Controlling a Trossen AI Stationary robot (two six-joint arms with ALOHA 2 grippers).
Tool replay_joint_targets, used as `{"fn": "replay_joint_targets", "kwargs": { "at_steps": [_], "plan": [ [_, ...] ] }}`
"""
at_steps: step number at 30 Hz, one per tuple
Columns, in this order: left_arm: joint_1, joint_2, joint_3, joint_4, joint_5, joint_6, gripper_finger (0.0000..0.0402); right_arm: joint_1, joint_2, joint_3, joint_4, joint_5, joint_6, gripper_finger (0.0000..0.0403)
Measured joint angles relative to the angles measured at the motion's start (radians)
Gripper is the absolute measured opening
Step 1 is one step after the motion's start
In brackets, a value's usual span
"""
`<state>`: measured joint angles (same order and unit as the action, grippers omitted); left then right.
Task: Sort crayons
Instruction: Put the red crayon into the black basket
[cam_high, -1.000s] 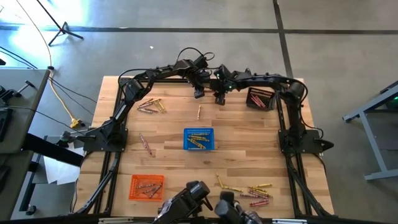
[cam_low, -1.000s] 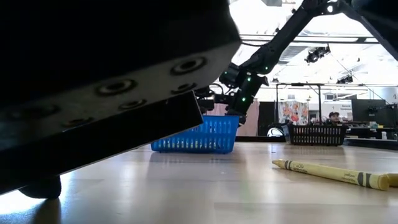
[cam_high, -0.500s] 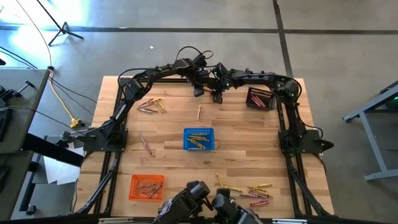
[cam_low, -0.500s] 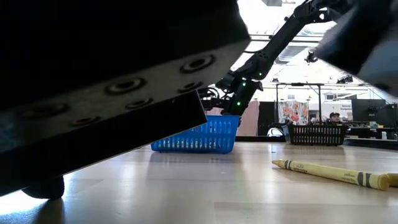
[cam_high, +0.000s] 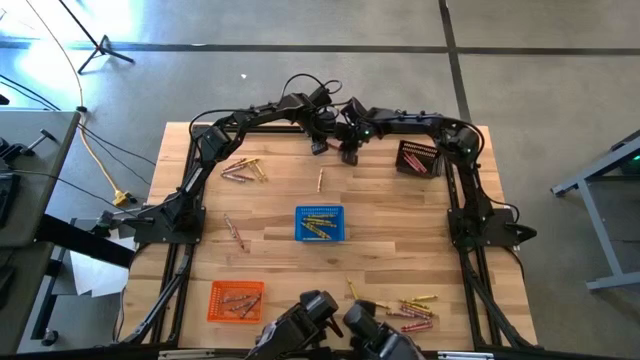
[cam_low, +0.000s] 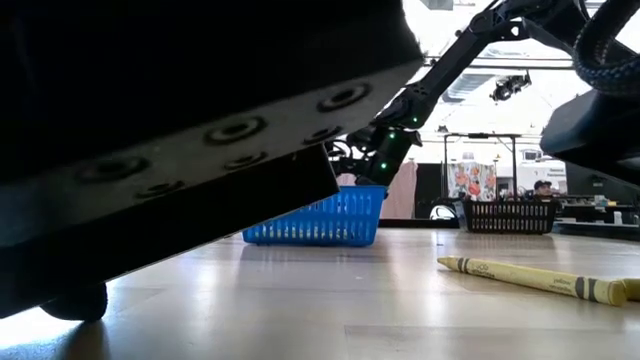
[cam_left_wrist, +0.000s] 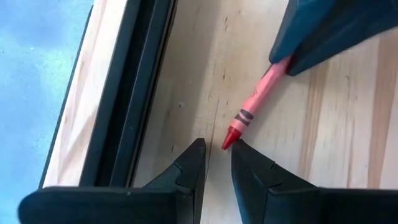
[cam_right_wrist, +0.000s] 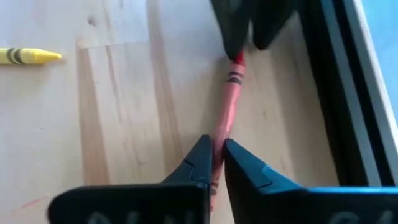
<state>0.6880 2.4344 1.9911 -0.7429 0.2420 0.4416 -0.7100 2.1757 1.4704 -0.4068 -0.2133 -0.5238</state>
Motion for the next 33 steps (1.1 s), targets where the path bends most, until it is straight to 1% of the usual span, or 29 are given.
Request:
{"fn": "replay_joint_targets", "kwargs": {
  "at_steps": [4,7,11,18,23,25,27,30,33],
  "plan": [
    [-0.002,0.000,0.000,0.005,-0.006,-0.066,0.0060,-0.012,0.000,0.000,-0.003,-0.004,0.055,0.0009],
    [-0.004,-0.007,-0.001,0.008,-0.023,-0.137,0.0060,-0.024,0.000,0.001,-0.012,-0.035,0.100,0.0005],
    [-0.007,-0.040,-0.001,0.011,-0.030,-0.186,0.0060,-0.033,0.002,0.045,-0.100,-0.040,0.140,0.0004],
    [-0.013,-0.130,-0.001,-0.001,-0.038,-0.337,0.0060,-0.034,0.012,0.222,-0.425,0.013,0.140,0.0003],
    [-0.012,-0.188,0.000,-0.098,-0.042,-0.392,0.0060,-0.033,0.007,0.345,-0.696,0.010,0.102,0.0003],
    [-0.012,-0.207,0.000,-0.167,-0.048,-0.403,0.0060,-0.034,-0.018,0.360,-0.742,0.003,0.099,0.0002],
    [-0.011,-0.225,0.000,-0.237,-0.050,-0.404,0.0060,-0.035,-0.067,0.347,-0.737,-0.008,0.101,0.0002],
    [-0.018,-0.248,0.000,-0.339,-0.065,-0.409,0.0060,-0.035,-0.173,0.297,-0.726,-0.017,0.096,0.0002],
    [-0.041,-0.278,-0.001,-0.401,-0.120,-0.438,0.0060,-0.037,-0.297,0.214,-0.686,-0.025,0.097,0.0002]
  ]
}}
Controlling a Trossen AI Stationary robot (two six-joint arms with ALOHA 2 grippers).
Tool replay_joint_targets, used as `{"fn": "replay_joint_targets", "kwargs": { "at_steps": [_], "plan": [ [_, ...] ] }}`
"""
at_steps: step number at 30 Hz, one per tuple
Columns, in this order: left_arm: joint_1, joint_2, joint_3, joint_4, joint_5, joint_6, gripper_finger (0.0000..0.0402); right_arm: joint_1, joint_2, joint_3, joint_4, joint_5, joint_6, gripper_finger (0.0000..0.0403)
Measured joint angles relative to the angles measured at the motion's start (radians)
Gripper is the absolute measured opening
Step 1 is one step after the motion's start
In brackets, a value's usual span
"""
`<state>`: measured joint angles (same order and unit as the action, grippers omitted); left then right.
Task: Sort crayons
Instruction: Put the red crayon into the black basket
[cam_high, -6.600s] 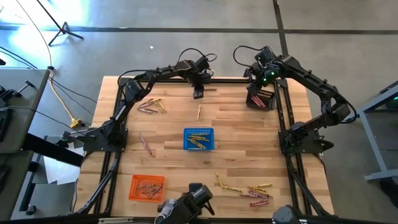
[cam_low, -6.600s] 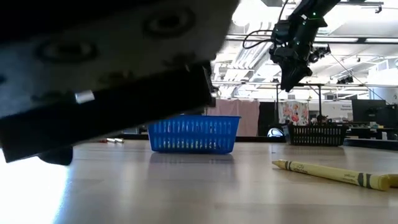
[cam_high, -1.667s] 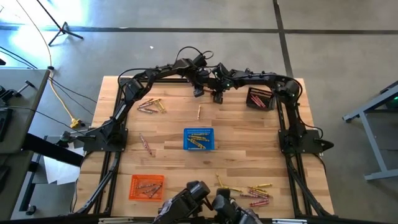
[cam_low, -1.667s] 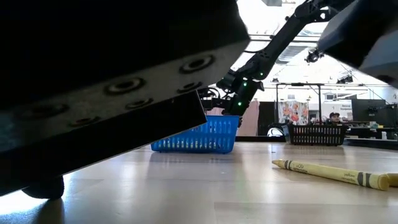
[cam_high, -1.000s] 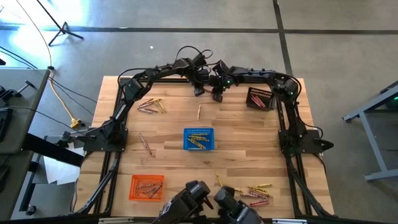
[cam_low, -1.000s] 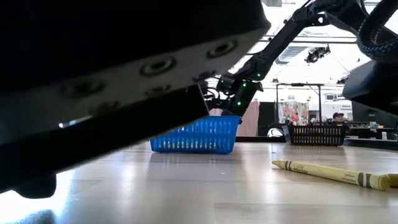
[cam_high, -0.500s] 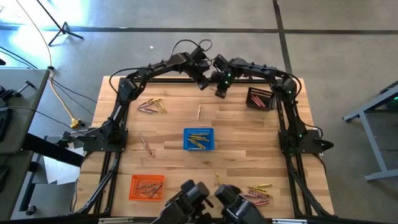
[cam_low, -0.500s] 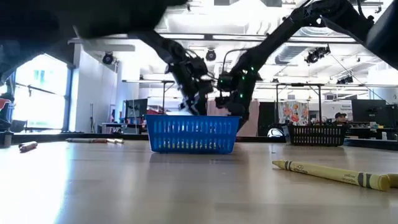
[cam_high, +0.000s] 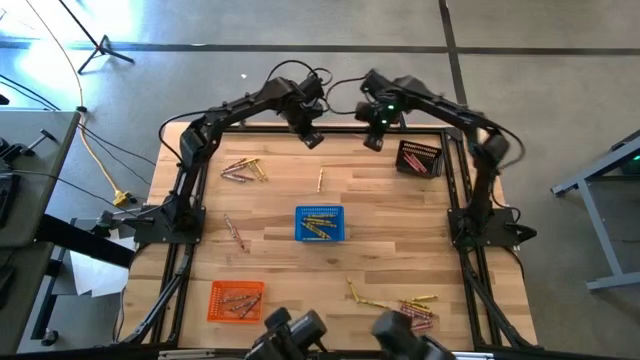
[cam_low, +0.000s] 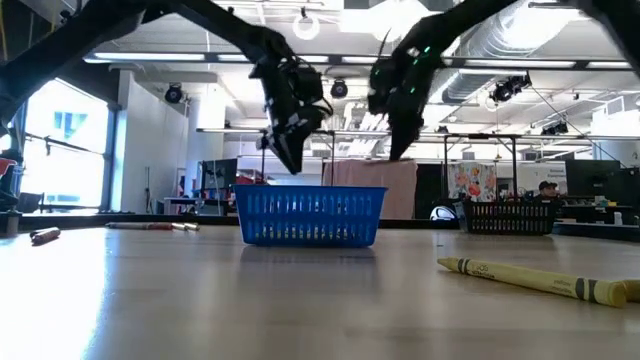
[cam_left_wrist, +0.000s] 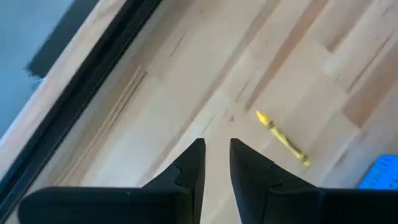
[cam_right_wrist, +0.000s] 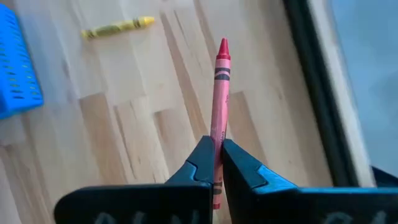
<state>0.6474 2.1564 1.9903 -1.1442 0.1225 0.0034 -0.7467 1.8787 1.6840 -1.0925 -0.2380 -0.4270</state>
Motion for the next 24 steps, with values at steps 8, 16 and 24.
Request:
{"fn": "replay_joint_targets", "kwargs": {
  "at_steps": [8,16,24],
  "plan": [
    [-0.127,-0.120,0.000,-0.056,-0.058,-0.053,0.0060,0.001,-0.374,-0.404,0.280,-0.057,0.092,0.0002],
    [-0.248,-0.291,0.000,-0.235,-0.271,-0.114,0.0060,0.103,-0.561,-0.636,0.569,-0.121,0.309,0.0002],
    [-0.300,-0.572,-0.186,-0.256,-0.370,-0.229,0.0060,0.330,-0.556,-0.639,0.769,-0.098,0.467,0.0002]
  ]
}}
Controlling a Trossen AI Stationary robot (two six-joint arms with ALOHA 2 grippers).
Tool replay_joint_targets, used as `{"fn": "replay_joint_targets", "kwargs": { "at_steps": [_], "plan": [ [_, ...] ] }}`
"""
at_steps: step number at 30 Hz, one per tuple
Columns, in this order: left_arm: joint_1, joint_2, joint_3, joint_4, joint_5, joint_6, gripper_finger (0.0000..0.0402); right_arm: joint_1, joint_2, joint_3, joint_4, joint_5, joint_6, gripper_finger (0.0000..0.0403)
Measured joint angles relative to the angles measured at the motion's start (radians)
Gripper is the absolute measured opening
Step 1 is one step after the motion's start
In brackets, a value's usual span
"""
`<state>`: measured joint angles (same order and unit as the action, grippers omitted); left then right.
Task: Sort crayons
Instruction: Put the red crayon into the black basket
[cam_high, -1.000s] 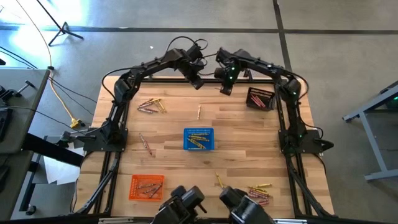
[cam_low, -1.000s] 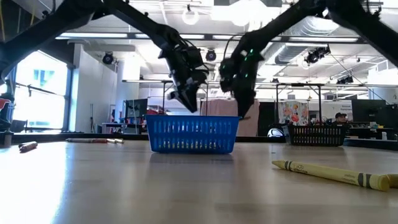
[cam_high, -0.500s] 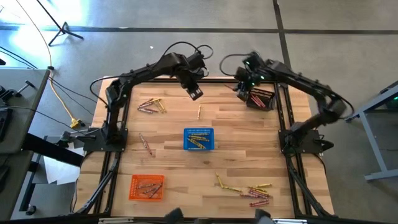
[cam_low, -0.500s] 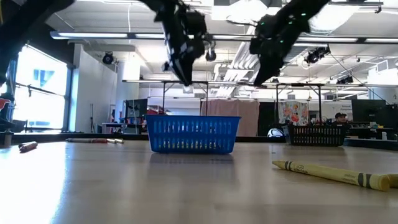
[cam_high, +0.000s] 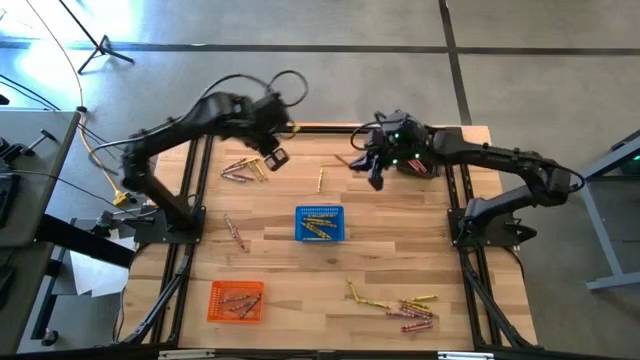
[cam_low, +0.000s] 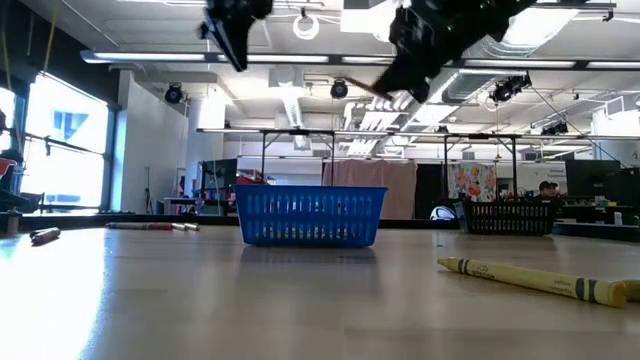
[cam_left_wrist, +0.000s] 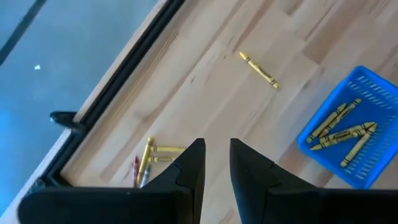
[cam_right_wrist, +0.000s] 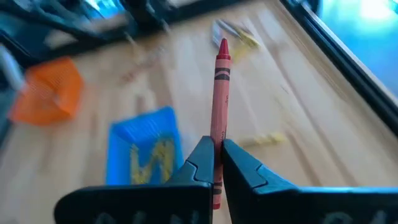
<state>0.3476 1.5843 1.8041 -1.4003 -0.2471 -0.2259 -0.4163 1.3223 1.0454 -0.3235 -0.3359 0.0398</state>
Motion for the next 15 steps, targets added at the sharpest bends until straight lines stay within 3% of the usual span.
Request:
{"fn": "replay_joint_targets", "kwargs": {
  "at_steps": [4,9,15],
  "plan": [
    [-0.033,-0.183,-0.203,0.099,-0.034,-0.064,0.0060,0.095,0.025,0.000,0.164,0.016,0.127,0.0002],
    [-0.095,-0.375,-0.448,0.325,-0.022,-0.137,0.0060,0.229,0.103,0.000,0.332,0.120,0.239,0.0003],
    [-0.200,-0.508,-0.606,0.377,-0.002,-0.171,0.0060,0.381,0.246,0.018,0.519,0.222,0.390,0.0003]
  ]
}}
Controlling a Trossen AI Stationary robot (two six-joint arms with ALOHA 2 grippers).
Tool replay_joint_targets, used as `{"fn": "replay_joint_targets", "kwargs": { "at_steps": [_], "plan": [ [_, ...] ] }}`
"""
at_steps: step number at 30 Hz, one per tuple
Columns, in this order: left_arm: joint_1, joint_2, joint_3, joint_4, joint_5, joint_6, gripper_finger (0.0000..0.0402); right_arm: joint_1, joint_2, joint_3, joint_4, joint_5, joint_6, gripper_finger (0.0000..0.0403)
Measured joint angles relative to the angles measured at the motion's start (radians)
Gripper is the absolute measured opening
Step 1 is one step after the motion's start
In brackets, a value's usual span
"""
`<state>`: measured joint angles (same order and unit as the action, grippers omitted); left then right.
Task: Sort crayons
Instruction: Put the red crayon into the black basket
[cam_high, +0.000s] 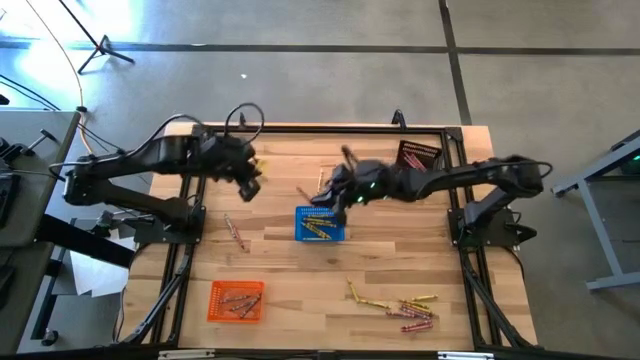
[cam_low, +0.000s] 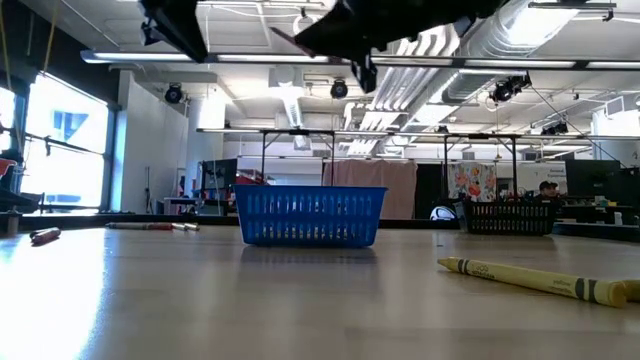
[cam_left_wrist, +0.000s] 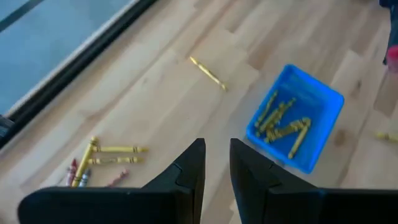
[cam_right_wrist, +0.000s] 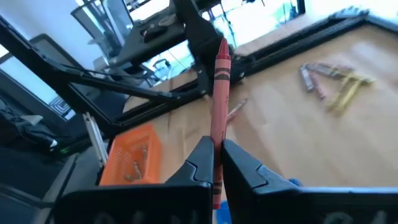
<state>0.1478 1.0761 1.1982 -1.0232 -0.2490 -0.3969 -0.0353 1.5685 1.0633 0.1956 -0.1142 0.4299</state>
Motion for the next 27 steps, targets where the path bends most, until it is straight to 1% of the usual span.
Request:
{"fn": "replay_joint_targets", "kwargs": {
  "at_steps": [4,7,9,11,14,17,19,20,23,27],
  "plan": [
    [-0.056,-0.069,-0.068,-0.002,-0.027,0.001,0.0060,0.084,0.128,0.118,0.005,0.082,0.015,0.0003],
    [-0.083,-0.107,-0.105,0.002,-0.031,-0.019,0.0060,0.127,0.245,0.246,0.004,0.085,0.007,0.0003],
    [-0.098,-0.133,-0.128,-0.003,-0.032,-0.035,0.0060,0.150,0.328,0.341,0.000,0.069,-0.017,0.0004],
    [-0.110,-0.152,-0.138,-0.003,-0.033,-0.046,0.0060,0.164,0.406,0.445,-0.040,0.035,-0.027,0.0004],
    [-0.126,-0.170,-0.139,-0.006,-0.039,-0.047,0.0060,0.178,0.521,0.594,-0.113,-0.032,-0.027,0.0004],
    [-0.134,-0.187,-0.139,-0.003,-0.058,-0.046,0.0060,0.181,0.624,0.720,-0.165,-0.125,-0.026,0.0004],
    [-0.136,-0.196,-0.139,-0.003,-0.066,-0.046,0.0060,0.181,0.671,0.793,-0.192,-0.183,-0.029,0.0004],
    [-0.136,-0.200,-0.139,-0.003,-0.068,-0.047,0.0060,0.181,0.686,0.826,-0.208,-0.194,-0.037,0.0004],
    [-0.136,-0.212,-0.139,-0.003,-0.070,-0.056,0.0060,0.186,0.700,0.886,-0.289,-0.179,-0.064,0.0004],
    [-0.136,-0.224,-0.139,-0.005,-0.070,-0.064,0.0060,0.193,0.702,0.914,-0.355,-0.151,-0.095,0.0004]
  ]
}}
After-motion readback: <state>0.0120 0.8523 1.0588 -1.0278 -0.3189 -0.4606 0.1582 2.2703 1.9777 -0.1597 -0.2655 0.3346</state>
